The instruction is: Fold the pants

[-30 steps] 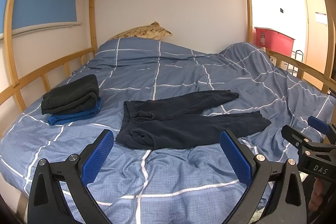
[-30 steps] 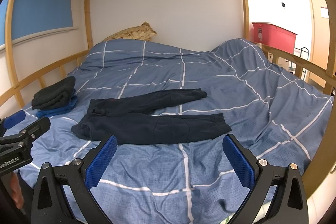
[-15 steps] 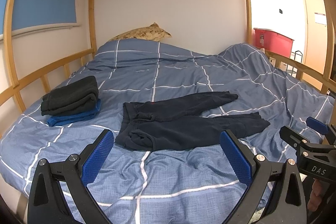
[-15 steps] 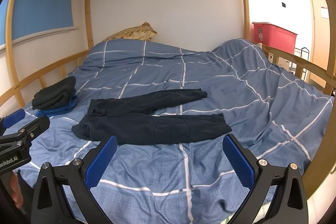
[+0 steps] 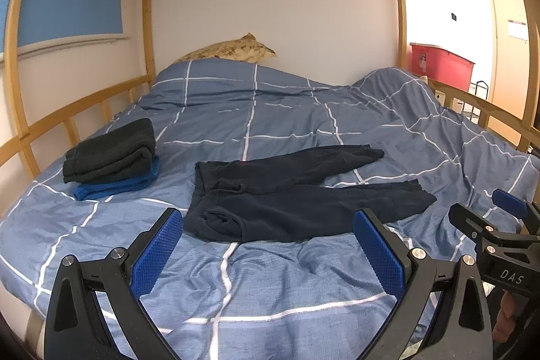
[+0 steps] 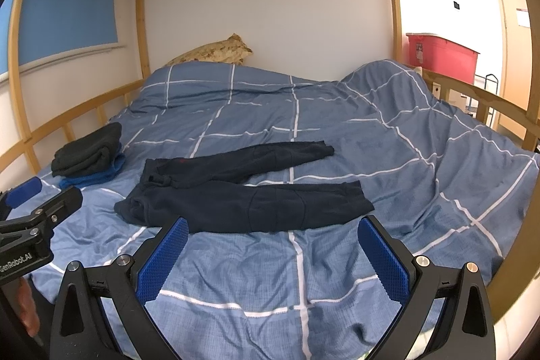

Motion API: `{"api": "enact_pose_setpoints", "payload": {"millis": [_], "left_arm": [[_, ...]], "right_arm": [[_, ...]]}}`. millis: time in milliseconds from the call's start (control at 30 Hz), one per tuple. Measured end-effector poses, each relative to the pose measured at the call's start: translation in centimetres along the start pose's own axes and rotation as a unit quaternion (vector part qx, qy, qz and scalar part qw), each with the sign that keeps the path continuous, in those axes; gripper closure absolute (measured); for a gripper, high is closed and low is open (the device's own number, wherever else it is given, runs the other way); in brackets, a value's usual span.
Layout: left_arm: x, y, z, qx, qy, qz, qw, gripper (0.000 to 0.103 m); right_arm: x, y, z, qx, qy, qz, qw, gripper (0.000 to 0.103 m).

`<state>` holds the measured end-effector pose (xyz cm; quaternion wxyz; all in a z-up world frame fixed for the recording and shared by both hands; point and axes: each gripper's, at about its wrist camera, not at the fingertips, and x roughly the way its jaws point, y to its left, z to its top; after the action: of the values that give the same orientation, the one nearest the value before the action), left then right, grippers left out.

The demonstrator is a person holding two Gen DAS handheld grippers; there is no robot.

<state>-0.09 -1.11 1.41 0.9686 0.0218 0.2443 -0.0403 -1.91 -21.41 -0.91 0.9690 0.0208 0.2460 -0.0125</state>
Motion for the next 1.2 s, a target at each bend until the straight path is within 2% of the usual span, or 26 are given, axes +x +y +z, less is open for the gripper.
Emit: {"api": "enact_pose_setpoints", "payload": {"millis": [267,600,767,933,1067,1167,1200], "left_arm": [[4.6,-1.7,2.6,0.017,-0.006,-0.029,0.9994,0.0],[13.9,-4.7,8.3,0.044,-0.002,-0.061,0.9972,0.0],[19.9,-6.5,10.6,0.06,0.029,-0.087,0.994,0.0],[26.1,-8.8,12.0,0.082,0.068,-0.089,0.9902,0.0],[30.3,-10.0,12.9,0.078,0.097,-0.098,0.9874,0.0],[32.8,-10.7,13.4,0.068,0.118,-0.103,0.9854,0.0],[33.7,-11.0,13.5,0.065,0.124,-0.103,0.9847,0.0]], "right_arm": [[3.6,-2.1,1.7,-0.004,-0.016,-0.014,1.0,0.001],[11.4,-6.0,8.0,-0.008,-0.03,-0.019,0.999,0.001],[17.2,-7.9,10.3,-0.012,-0.002,-0.013,1.0,0.001],[23.8,-10.0,12.1,0.003,0.057,0.006,0.998,0.005],[29.1,-12.2,12.9,0.051,0.117,0.028,0.991,0.01],[31.7,-13.3,12.9,0.071,0.149,0.032,0.986,0.012],[32.4,-13.6,12.9,0.078,0.159,0.031,0.984,0.015]]}}
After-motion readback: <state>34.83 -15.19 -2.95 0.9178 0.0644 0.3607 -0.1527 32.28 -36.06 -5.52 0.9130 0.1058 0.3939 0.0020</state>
